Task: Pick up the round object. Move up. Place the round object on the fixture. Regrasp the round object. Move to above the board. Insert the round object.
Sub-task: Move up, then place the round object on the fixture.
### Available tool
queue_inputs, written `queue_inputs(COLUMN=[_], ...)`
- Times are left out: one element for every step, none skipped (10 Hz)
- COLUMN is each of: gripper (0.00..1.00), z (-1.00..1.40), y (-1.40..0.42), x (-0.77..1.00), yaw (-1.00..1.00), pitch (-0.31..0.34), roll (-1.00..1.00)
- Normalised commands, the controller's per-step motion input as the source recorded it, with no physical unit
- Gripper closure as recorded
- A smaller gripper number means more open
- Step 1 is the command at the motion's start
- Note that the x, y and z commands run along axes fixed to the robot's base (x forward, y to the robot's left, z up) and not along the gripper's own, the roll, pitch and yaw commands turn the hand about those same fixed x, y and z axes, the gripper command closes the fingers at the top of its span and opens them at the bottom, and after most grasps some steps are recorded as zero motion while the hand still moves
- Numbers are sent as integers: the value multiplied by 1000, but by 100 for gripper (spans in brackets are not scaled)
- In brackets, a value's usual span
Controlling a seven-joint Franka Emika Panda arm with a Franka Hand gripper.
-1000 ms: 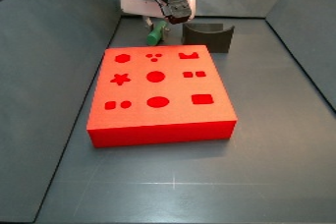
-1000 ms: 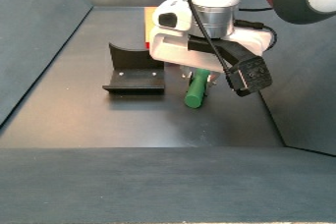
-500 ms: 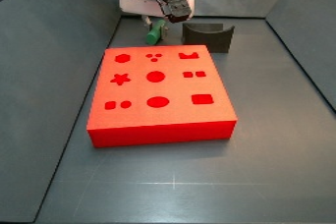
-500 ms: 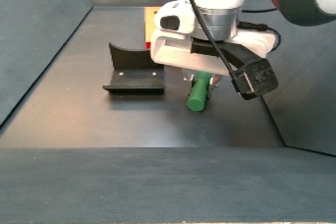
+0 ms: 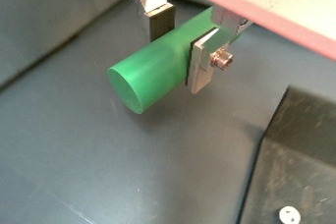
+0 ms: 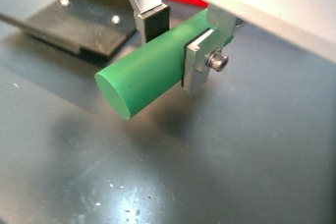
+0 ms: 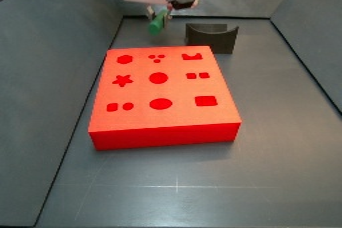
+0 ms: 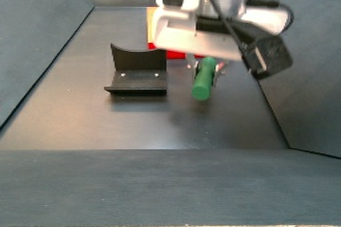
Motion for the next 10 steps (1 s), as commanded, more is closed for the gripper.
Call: queue_inputs(gripper=[100, 100, 100, 100, 100, 100, 100, 100, 100, 100], z=[196, 1000, 1000, 1000, 1000, 1000, 1000, 1000, 1000, 1000], y=[7, 0, -2, -8, -8, -9, -10, -7, -8, -5], x=[-16, 0, 1, -10, -12, -14, -19, -22, -26, -26], yaw=[-10, 0, 1, 4, 8, 15, 15, 7, 3, -9], pitch=[27, 0, 5, 21, 25, 26, 26, 21, 25, 21], roll=[-98, 0, -9, -28, -41, -69, -88, -111, -122, -139])
